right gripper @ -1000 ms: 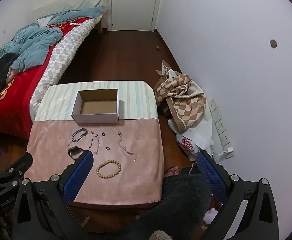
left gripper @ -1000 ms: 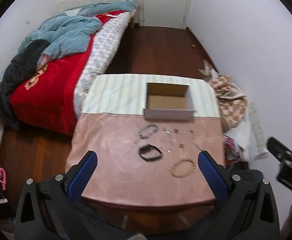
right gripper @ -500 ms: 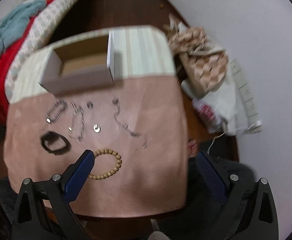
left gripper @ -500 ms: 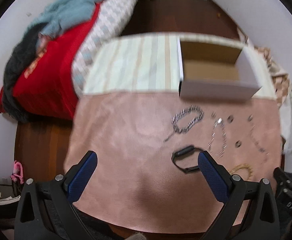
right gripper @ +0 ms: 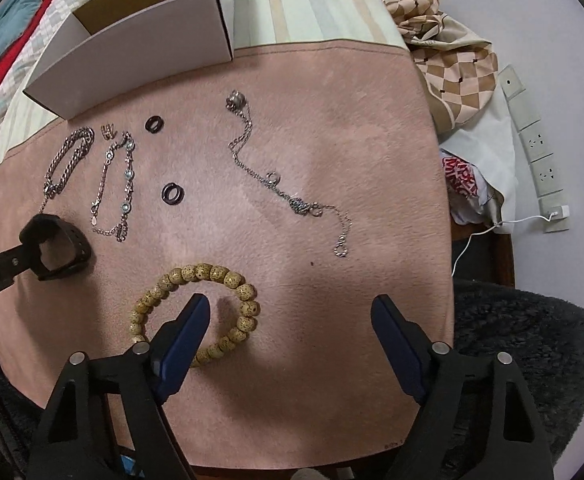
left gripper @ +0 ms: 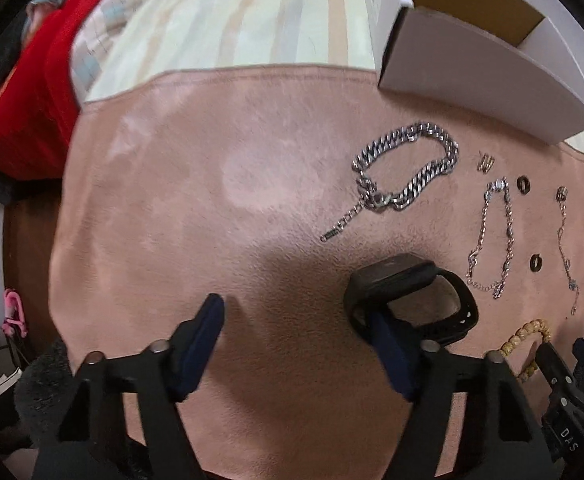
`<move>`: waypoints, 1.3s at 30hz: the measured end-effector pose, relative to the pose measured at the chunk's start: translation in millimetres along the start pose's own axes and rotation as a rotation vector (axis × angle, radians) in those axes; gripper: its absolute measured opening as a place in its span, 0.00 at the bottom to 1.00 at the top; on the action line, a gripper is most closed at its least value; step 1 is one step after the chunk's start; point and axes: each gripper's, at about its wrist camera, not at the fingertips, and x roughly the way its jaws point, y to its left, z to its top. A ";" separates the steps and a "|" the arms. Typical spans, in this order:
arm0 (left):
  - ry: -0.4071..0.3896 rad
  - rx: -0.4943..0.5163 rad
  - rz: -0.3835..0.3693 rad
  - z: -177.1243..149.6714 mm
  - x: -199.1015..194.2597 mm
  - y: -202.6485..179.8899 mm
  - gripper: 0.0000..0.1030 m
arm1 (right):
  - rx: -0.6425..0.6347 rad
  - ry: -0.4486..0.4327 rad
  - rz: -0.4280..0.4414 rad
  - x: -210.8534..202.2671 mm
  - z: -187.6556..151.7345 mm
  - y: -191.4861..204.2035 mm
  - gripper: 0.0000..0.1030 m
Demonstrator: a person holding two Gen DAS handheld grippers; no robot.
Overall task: Organize jewelry
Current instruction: 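Grasp the black watch with the left tool while the right tool grasps the wooden bead bracelet, then carry the watch into the white box with the left tool while the right tool drops the bead bracelet in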
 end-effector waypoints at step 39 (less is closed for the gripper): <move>-0.379 0.070 -0.127 46.1 -139.3 -28.6 0.07 | -0.095 -0.339 0.275 -156.3 91.3 30.4 0.09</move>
